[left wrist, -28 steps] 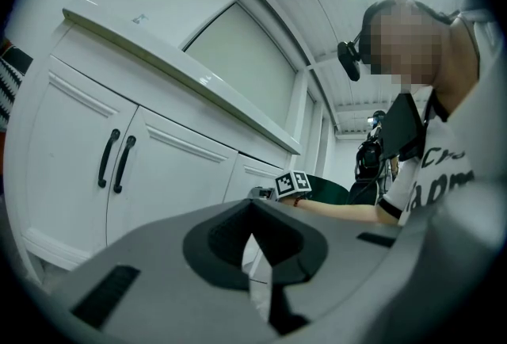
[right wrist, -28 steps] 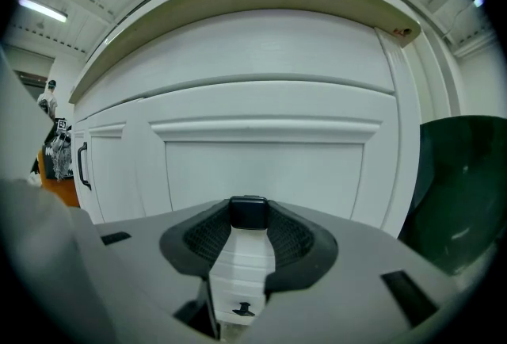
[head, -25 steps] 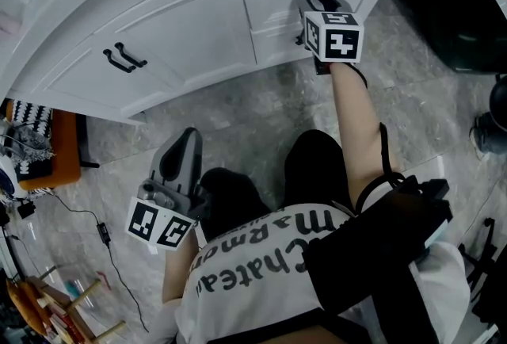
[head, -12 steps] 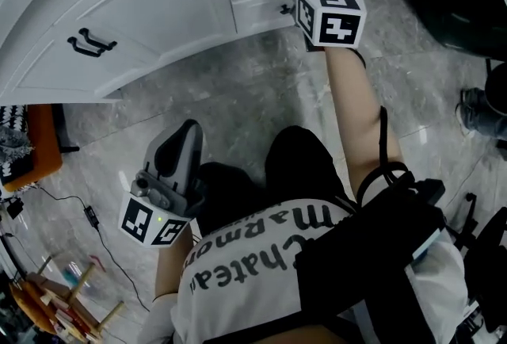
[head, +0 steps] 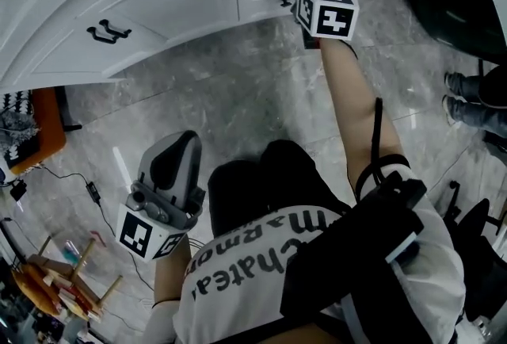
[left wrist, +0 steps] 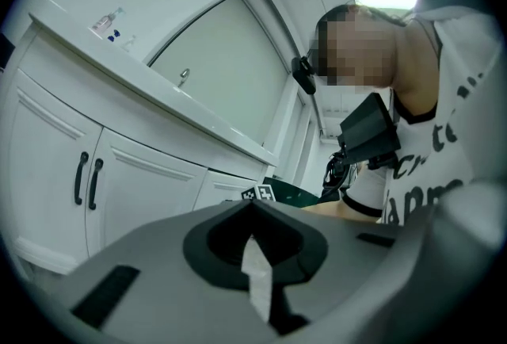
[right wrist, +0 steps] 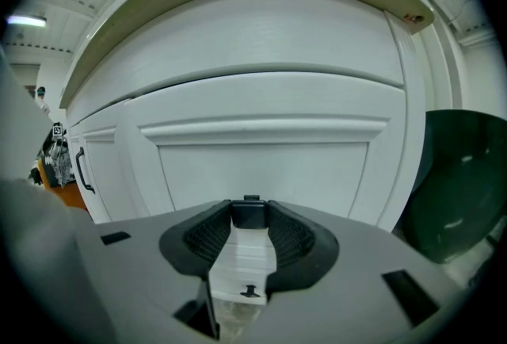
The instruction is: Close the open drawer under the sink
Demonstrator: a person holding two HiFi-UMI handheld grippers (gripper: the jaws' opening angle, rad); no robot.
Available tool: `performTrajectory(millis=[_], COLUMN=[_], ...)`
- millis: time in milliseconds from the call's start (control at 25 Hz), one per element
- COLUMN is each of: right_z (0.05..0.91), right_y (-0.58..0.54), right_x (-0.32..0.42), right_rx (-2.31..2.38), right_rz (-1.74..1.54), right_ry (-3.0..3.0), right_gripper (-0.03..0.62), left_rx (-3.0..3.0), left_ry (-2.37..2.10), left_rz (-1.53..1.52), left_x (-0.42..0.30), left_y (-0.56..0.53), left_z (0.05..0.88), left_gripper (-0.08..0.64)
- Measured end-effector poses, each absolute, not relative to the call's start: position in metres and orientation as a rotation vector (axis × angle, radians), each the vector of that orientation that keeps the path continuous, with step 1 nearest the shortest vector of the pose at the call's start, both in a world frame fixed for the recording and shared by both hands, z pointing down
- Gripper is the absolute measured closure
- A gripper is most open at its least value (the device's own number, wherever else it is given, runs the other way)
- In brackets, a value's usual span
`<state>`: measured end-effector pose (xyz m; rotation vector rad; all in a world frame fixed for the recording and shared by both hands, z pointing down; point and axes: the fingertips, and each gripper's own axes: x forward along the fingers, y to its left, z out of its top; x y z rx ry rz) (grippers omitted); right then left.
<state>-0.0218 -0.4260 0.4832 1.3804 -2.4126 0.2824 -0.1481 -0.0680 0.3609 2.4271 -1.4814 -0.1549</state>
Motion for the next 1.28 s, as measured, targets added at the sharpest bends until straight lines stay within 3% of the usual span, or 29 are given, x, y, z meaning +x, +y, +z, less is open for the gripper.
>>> performTrajectory(millis=[280, 400, 480, 760, 1280], right_z=[0.463, 0.439, 0.419, 0.337, 0.116], right_y=[-0.385, -0.351, -0.328, -0.254, -0.212], right_x=[-0.012, 0.001, 0.009, 0.019, 0.034], right_rx=[1.319, 1.313, 1.281, 1.126, 0.978], right_rz=[0.429, 0.511, 0.548, 0.684, 0.564], right_ry=[-2.339, -2.334, -2.333, -2.411, -2.725], right_gripper=[0.428, 0.545, 0.561, 0.571, 0.577], left_rx=[2.391, 2.385, 2.39, 2.466, 2.599], left_ry=[-1.498, -1.497, -1.494, -1.483, -1.463], left_rz=[-0.174, -0.189, -0.198, -0.208, -0.259], left_x=[-0.148, -0.145, -0.141, -0.123, -0.1], left_y=[-0.054, -0.048, -0.046, -0.041, -0.058], left_z=[0.287, 0.251, 0.224, 0.129, -0.008], left_gripper=[0.552, 0.552, 0.552, 0.552, 0.552])
